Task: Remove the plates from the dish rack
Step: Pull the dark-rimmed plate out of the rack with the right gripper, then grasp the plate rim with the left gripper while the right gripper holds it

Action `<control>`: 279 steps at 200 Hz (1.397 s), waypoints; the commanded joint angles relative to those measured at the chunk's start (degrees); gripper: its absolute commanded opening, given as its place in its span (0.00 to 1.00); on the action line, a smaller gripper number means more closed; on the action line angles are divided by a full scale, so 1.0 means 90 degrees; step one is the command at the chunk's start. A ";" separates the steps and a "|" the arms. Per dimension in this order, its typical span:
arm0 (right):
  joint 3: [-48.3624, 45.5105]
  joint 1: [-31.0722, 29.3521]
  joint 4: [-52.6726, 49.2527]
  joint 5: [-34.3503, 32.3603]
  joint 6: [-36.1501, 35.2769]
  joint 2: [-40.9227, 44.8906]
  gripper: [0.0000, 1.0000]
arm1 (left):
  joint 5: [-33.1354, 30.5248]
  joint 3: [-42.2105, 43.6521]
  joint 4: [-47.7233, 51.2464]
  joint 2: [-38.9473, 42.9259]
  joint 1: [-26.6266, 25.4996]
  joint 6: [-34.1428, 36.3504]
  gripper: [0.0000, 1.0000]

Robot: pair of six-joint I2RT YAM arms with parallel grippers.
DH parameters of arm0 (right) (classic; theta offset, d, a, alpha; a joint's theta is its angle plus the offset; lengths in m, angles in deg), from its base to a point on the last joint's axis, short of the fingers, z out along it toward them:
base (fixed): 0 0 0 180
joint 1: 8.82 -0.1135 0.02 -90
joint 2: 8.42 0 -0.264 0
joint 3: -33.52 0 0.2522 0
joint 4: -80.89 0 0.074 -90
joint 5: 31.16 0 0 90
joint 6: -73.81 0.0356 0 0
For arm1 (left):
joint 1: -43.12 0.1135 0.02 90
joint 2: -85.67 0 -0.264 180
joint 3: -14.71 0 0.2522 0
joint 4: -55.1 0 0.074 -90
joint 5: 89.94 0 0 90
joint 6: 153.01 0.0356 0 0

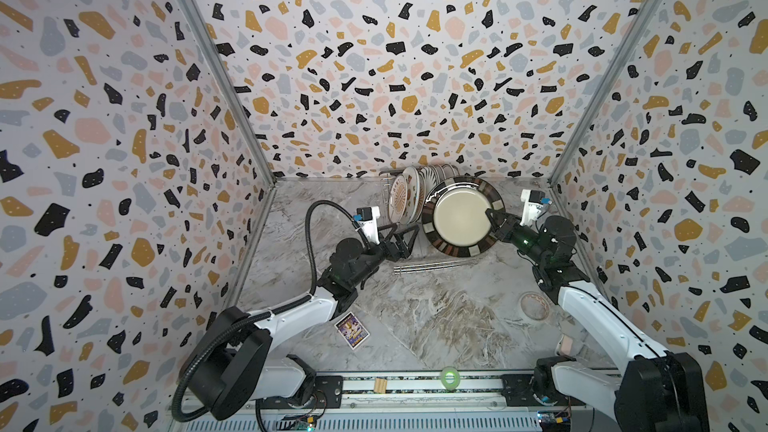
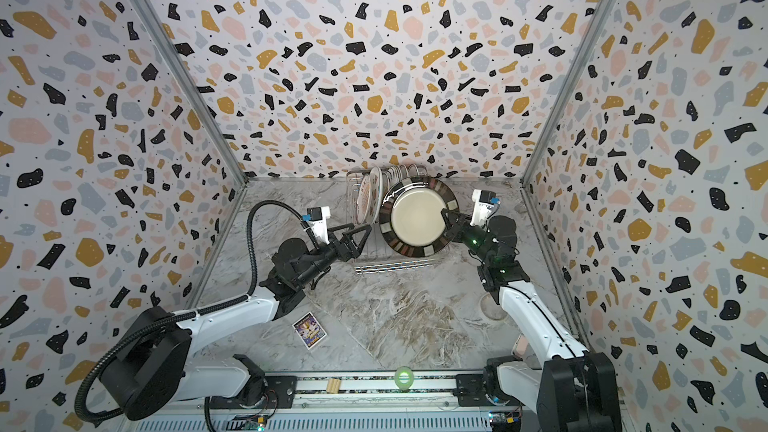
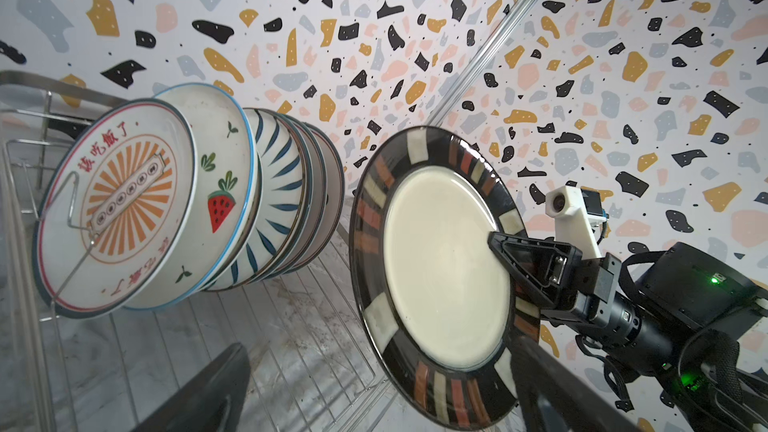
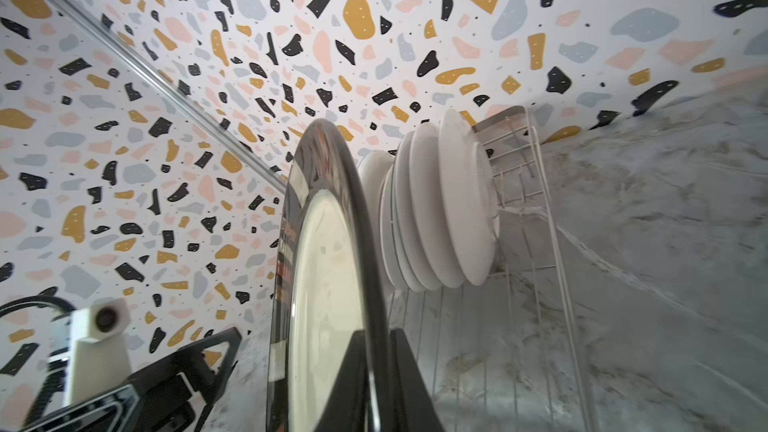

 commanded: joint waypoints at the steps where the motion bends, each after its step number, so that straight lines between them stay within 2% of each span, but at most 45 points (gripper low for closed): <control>1: 0.0194 -0.0195 0.1455 0.0498 0.0507 0.0100 0.00 | 0.0107 -0.0044 -0.0646 -0.0155 -0.0034 -0.0422 1.00; 11: 0.0212 -0.0283 0.1605 0.0586 0.0592 -0.0009 0.00 | 0.0090 -0.0038 -0.0828 -0.0261 -0.0044 -0.0574 0.98; 32: 0.0269 -0.0459 0.1932 0.0763 0.0749 -0.0273 0.00 | 0.0316 -0.0141 -0.1093 -0.0468 -0.0045 -0.0734 0.85; 60: 0.0292 -0.0566 0.2271 0.0912 0.0934 -0.0556 0.00 | 0.0402 -0.0158 -0.1289 -0.0598 -0.0046 -0.0909 0.81; 88: 0.0266 -0.0566 0.2615 0.1010 0.1117 -0.0823 0.00 | 0.0406 -0.0176 -0.1378 -0.0699 -0.0043 -0.1001 0.61; 116: 0.0271 -0.0571 0.2764 0.1143 0.1201 -0.1003 0.00 | 0.0452 -0.0231 -0.1454 -0.0819 -0.0057 -0.1124 0.53; 133: 0.0251 -0.0567 0.2806 0.1170 0.1207 -0.1052 0.00 | 0.0534 -0.0310 -0.1461 -0.0913 -0.0046 -0.1145 0.39; 168: 0.0232 -0.0594 0.2872 0.1227 0.1155 -0.1214 0.00 | 0.0528 -0.0418 -0.1495 -0.1148 -0.0053 -0.1379 0.34; 206: 0.0281 -0.0625 0.3060 0.1497 0.1195 -0.1528 0.00 | 0.0601 -0.0504 -0.1640 -0.1330 -0.0045 -0.1587 0.06; 231: 0.0356 -0.0697 0.2887 0.1523 0.1011 -0.1622 0.00 | 0.0391 -0.0443 -0.1673 -0.1249 -0.0047 -0.1667 0.00; 252: 0.0388 -0.0740 0.2890 0.1626 0.0966 -0.1755 0.00 | 0.0267 -0.0430 -0.1641 -0.1161 -0.0044 -0.1718 0.00; 279: 0.0388 -0.0742 0.2932 0.1719 0.0919 -0.1856 0.17 | 0.0156 -0.0319 -0.1955 -0.1145 0.0023 -0.2156 0.00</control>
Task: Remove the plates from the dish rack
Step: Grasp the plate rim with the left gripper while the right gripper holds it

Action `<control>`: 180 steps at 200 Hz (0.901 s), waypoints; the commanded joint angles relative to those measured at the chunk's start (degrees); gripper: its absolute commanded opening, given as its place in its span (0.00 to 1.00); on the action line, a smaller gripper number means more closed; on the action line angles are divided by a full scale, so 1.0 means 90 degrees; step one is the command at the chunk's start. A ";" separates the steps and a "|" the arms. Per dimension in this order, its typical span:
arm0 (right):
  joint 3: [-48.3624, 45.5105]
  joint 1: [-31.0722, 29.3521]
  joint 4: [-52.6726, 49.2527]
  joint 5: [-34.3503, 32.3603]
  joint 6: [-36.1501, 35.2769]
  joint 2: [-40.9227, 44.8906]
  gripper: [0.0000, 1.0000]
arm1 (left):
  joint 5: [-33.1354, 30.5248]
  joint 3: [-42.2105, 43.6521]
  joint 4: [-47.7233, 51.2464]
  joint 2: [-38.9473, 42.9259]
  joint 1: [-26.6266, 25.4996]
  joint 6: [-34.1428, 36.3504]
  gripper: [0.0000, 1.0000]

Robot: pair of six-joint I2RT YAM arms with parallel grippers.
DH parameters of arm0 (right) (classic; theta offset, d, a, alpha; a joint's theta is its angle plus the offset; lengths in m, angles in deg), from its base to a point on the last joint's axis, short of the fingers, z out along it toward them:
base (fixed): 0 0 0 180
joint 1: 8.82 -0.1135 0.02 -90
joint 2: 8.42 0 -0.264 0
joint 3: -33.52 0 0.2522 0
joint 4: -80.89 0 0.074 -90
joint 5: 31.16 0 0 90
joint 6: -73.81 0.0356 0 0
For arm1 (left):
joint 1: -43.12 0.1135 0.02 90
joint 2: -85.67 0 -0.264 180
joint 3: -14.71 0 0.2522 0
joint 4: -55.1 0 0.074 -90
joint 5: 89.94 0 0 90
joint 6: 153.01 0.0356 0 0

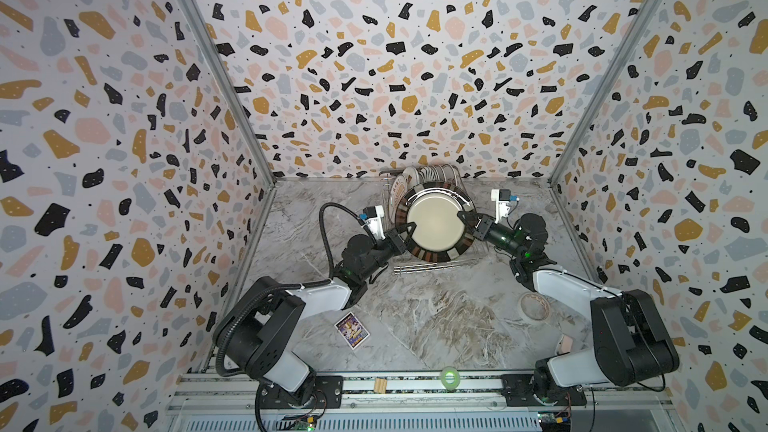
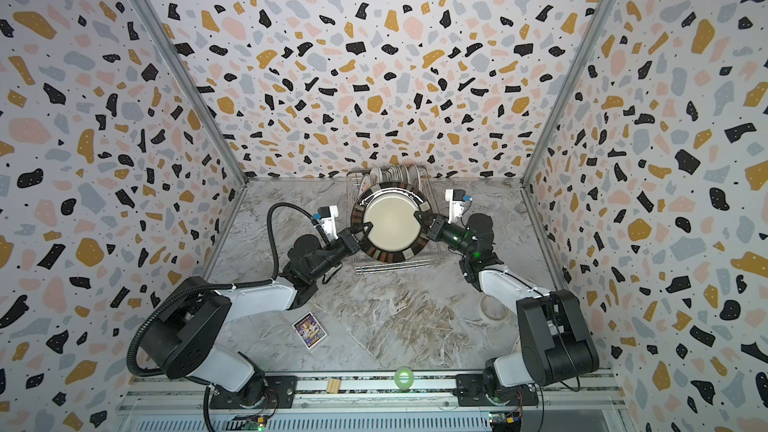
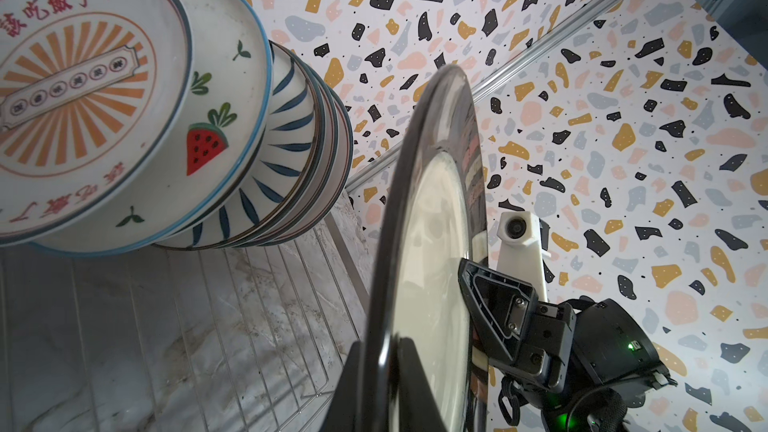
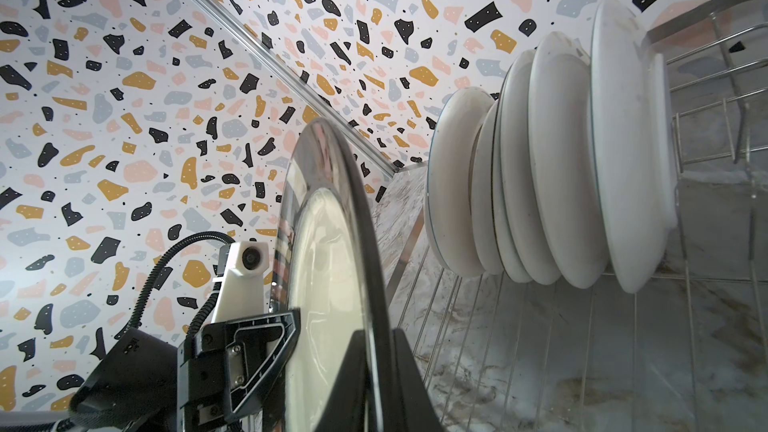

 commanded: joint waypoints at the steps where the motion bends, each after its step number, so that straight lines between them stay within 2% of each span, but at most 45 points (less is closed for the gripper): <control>1: 0.0337 -0.0183 0.0545 0.0516 -0.0021 0.0057 0.18 | -0.0019 -0.0008 -0.0865 0.0174 -0.0010 -0.0228 0.00; 33: 0.0304 -0.0193 0.0499 0.0549 -0.0158 0.0061 0.40 | -0.0072 0.0095 -0.1178 0.0234 0.0247 -0.0559 0.00; 51: 0.0252 -0.0188 0.0441 0.0490 -0.0258 0.0094 0.59 | -0.0182 0.0142 -0.1090 0.0392 0.0326 -0.0561 0.00; 73: 0.0229 -0.0193 0.0272 0.0407 -0.0429 0.0147 0.71 | -0.0201 0.0160 -0.0971 0.0556 0.0398 -0.0567 0.00; 81: 0.0238 -0.0190 0.0144 0.0331 -0.0521 0.0178 0.83 | -0.0192 0.0170 -0.0978 0.0613 0.0428 -0.0579 0.00; 91: 0.0253 -0.0192 0.0007 0.0225 -0.0621 0.0230 0.91 | -0.0222 0.0194 -0.0927 0.0692 0.0464 -0.0594 0.00; 96: 0.0249 -0.0193 -0.0066 0.0173 -0.0669 0.0261 1.00 | -0.0260 0.0211 -0.0894 0.0726 0.0484 -0.0612 0.00; 138: 0.0159 -0.0193 -0.0539 -0.0397 -0.1134 0.0632 0.99 | -0.0244 0.0379 -0.0956 0.0963 0.0715 -0.0814 0.00; 164: 0.0030 -0.0203 -0.0191 0.0108 -0.1480 0.0811 0.99 | -0.0105 0.0424 -0.0928 0.1042 0.1028 -0.1006 0.00; 180: -0.0093 -0.0231 -0.0110 0.0152 -0.1684 0.0965 0.99 | -0.0060 0.0594 -0.1284 0.1124 0.1280 -0.1236 0.00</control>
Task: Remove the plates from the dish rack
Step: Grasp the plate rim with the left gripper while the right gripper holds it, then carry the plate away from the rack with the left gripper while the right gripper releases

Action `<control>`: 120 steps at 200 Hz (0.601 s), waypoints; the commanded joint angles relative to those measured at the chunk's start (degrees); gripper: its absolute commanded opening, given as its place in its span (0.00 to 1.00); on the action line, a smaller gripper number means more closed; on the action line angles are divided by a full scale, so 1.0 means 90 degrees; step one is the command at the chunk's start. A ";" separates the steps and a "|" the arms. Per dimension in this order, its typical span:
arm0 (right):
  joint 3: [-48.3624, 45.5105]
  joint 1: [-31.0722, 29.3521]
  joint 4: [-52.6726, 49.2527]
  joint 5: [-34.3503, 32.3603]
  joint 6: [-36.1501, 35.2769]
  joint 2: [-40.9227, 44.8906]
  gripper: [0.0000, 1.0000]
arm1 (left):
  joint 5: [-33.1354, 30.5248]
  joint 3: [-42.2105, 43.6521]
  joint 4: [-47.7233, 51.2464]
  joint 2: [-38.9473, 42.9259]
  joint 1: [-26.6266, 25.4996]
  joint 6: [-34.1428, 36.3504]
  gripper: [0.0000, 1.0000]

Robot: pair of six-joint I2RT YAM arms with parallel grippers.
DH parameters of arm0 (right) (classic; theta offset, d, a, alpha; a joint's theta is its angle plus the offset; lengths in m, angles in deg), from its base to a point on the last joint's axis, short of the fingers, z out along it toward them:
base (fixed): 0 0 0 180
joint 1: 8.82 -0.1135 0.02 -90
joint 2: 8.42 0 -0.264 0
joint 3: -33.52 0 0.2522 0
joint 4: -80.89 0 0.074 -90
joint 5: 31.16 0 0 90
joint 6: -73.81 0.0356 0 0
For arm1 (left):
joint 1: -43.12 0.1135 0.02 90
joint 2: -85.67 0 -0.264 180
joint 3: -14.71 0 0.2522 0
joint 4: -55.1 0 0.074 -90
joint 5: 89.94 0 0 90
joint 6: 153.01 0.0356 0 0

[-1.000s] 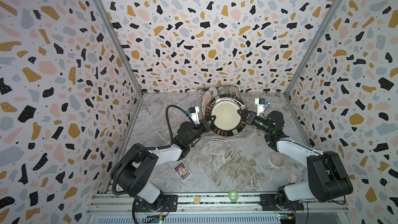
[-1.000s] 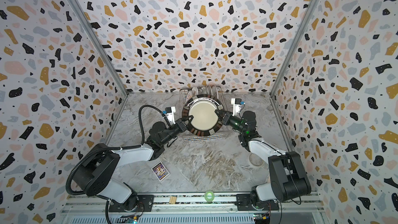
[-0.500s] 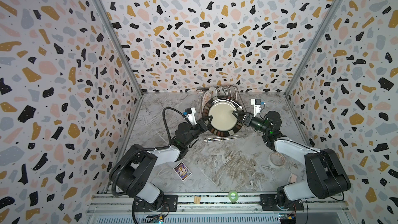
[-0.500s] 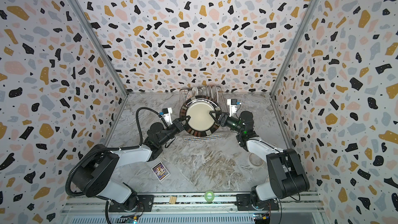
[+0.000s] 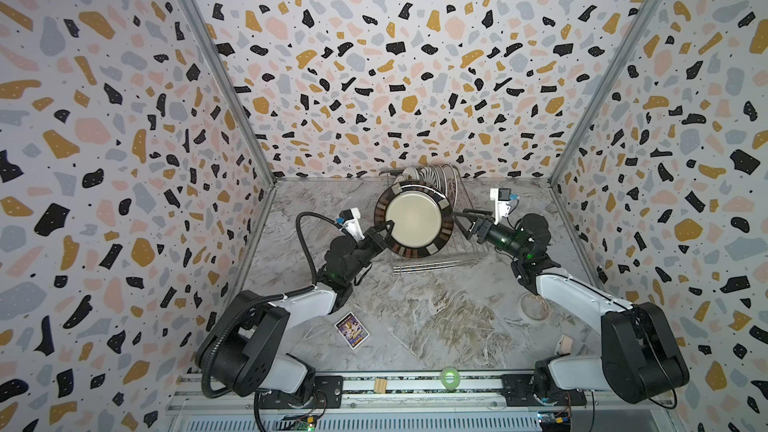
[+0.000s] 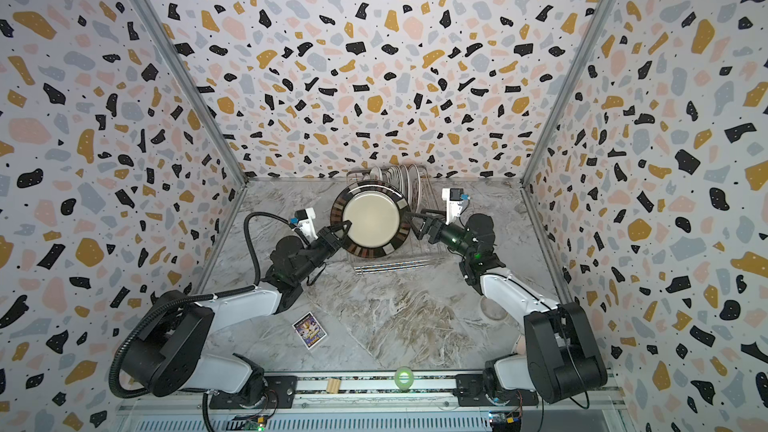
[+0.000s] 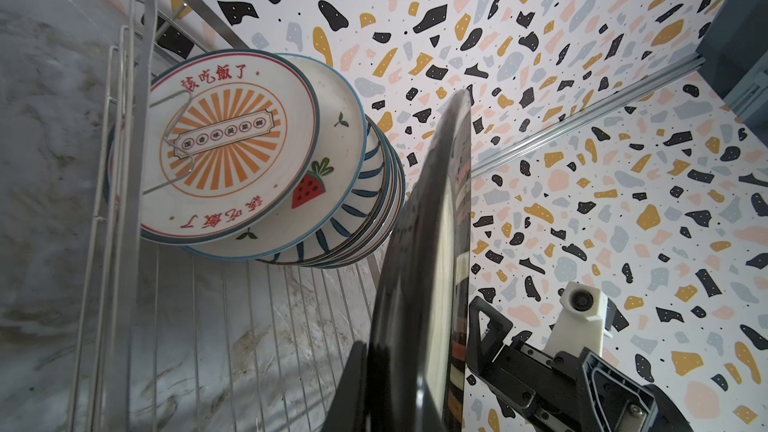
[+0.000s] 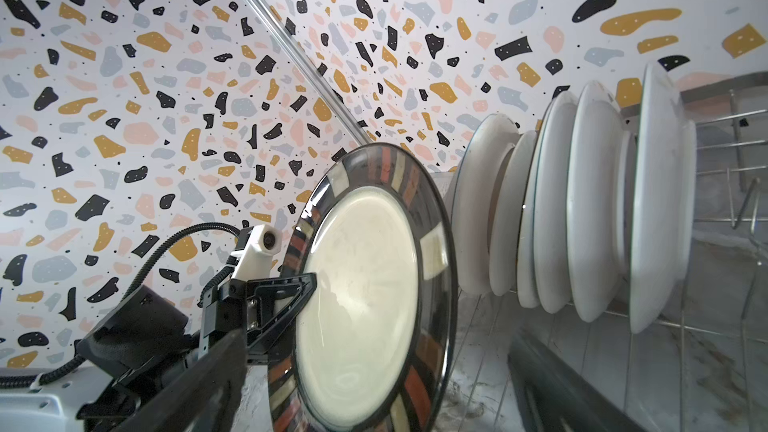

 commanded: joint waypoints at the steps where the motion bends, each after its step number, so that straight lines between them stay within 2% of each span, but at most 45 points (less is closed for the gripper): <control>1: -0.0105 -0.0059 0.0265 0.0227 -0.0523 0.0346 0.99 | 0.0085 0.0041 -0.1656 0.0411 0.0330 -0.0485 0.00; 19: -0.0254 -0.0210 0.0207 0.0096 -0.1053 0.0575 0.99 | -0.0060 0.0110 -0.1264 0.0691 0.0487 -0.0364 0.00; 46: -0.0174 -0.0537 -0.0259 -0.0657 -0.1468 0.0701 0.99 | -0.0468 0.0352 -0.0850 0.1147 0.0753 -0.0315 0.00; 79: 0.0510 -0.1488 -0.1397 -0.1646 -0.2336 0.0447 0.99 | -0.1486 0.0931 -0.0599 0.1923 0.1036 -0.0676 0.00; 100: 0.0891 -0.2175 -0.1798 -0.2419 -0.2807 0.0232 0.99 | -0.1870 0.0983 0.0057 0.2303 0.1268 -0.0770 0.00; 120: 0.1351 -0.2697 -0.2244 -0.2943 -0.3160 -0.0100 0.99 | -0.2250 0.1231 0.0157 0.2473 0.1453 -0.1055 0.00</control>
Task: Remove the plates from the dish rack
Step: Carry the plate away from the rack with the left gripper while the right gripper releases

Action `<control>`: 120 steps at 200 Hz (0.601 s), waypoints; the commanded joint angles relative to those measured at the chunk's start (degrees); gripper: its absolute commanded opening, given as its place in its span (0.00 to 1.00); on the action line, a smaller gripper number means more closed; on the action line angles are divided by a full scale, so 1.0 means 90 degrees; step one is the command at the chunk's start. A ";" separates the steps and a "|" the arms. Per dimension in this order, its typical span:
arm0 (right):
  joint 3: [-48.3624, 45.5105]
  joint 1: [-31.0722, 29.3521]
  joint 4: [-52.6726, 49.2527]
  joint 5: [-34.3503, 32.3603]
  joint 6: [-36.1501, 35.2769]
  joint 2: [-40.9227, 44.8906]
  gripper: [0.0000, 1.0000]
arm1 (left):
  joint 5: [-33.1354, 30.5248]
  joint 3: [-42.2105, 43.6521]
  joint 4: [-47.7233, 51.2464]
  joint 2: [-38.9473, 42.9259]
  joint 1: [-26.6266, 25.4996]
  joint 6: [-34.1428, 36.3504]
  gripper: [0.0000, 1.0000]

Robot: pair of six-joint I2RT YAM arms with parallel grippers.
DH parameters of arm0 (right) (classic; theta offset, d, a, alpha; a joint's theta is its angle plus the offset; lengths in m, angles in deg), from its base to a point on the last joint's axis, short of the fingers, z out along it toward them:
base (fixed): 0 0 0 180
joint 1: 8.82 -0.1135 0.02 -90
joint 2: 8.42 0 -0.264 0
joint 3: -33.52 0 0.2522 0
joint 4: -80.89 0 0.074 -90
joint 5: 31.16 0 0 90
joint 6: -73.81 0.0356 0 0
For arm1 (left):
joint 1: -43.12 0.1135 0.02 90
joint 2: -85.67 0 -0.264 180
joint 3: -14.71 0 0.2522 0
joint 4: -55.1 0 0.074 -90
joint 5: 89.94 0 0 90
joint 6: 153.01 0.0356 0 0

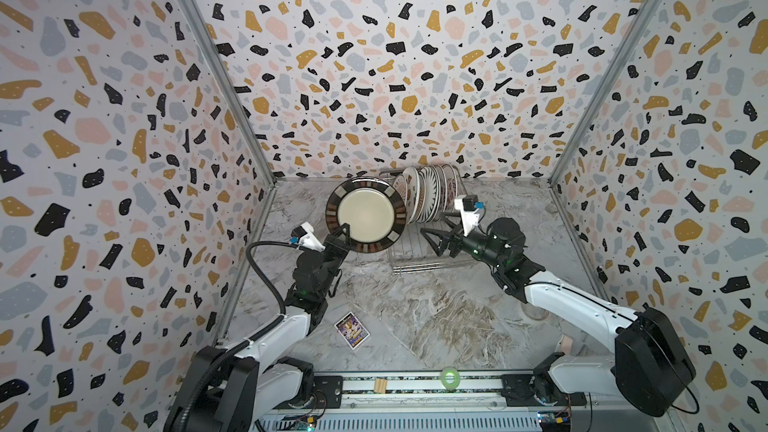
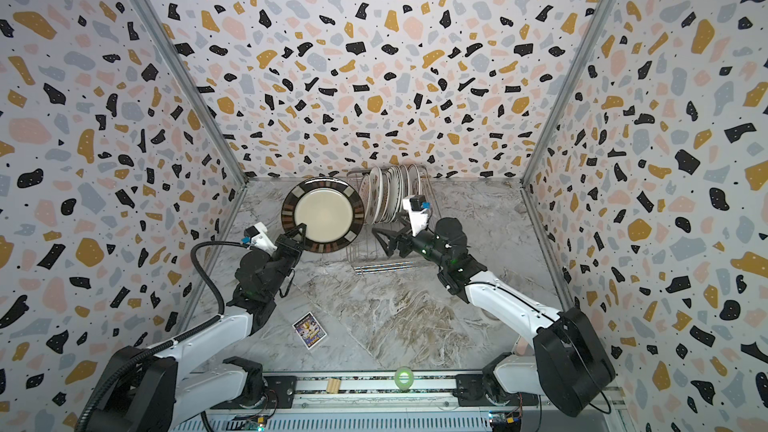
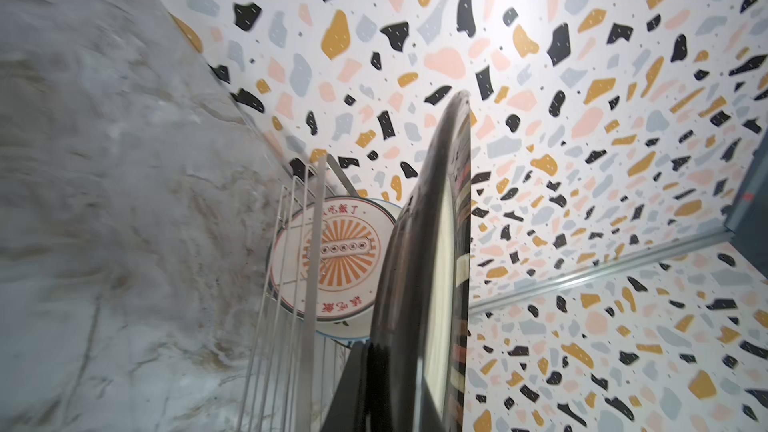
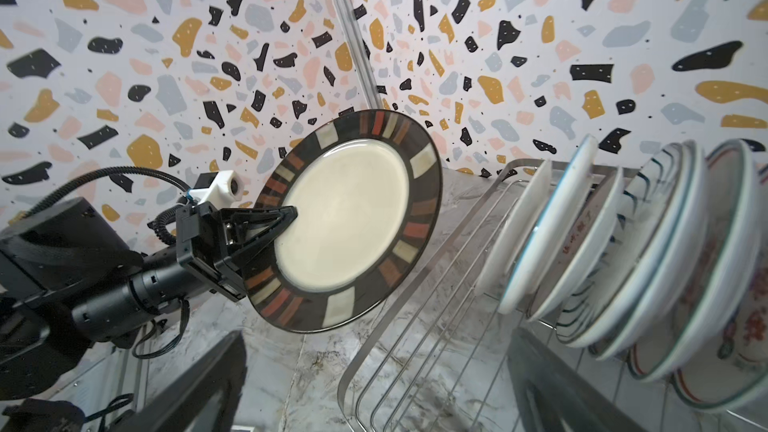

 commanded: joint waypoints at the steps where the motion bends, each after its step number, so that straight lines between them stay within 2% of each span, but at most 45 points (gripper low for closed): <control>1: 0.0610 -0.0516 -0.0734 -0.0950 -0.0763 -0.0224 0.99 | -0.0740 0.0037 -0.0878 0.0410 0.0230 -0.0530 0.00; 25: 0.1060 -0.0850 -0.0951 -0.1033 -0.0883 -0.0696 0.99 | -0.1145 0.0397 -0.1024 0.0501 0.0499 -0.0921 0.00; 50: 0.1565 -0.1141 -0.1183 -0.0963 -0.1023 -0.1248 0.99 | -0.1635 0.0518 -0.0827 0.0490 0.0631 -0.0998 0.00; 92: 0.2353 -0.1517 -0.1533 -0.1207 -0.1121 -0.2194 0.99 | -0.1333 0.0423 -0.1171 -0.0267 0.0937 -0.1170 0.00; 120: 0.3056 -0.1758 -0.1767 -0.0806 -0.1222 -0.2933 0.99 | -0.1707 0.0324 -0.1090 -0.0681 0.0969 -0.1146 0.00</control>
